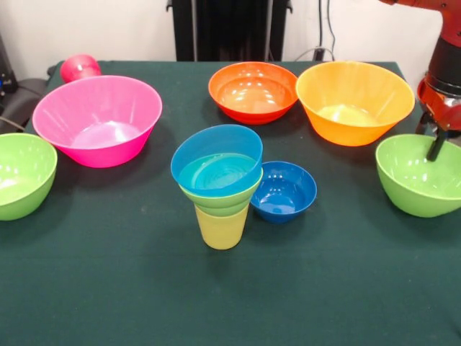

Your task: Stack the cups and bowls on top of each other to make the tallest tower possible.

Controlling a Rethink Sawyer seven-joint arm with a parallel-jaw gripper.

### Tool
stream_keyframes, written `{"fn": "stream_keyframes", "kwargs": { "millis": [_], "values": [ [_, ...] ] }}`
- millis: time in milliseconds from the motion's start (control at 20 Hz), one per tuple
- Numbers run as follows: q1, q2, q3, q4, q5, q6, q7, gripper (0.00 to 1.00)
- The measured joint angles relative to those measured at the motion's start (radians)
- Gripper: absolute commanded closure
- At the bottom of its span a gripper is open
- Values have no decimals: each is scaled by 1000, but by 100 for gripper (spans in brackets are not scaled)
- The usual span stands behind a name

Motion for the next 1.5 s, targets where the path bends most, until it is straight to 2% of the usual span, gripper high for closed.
{"fn": "stream_keyframes", "kwargs": {
  "millis": [700, 1500],
  "values": [
    [-33, -5, 0, 2, 0, -7, 0, 0],
    [-71, 13, 2, 1, 0, -146, 0, 0]
  ]
}}
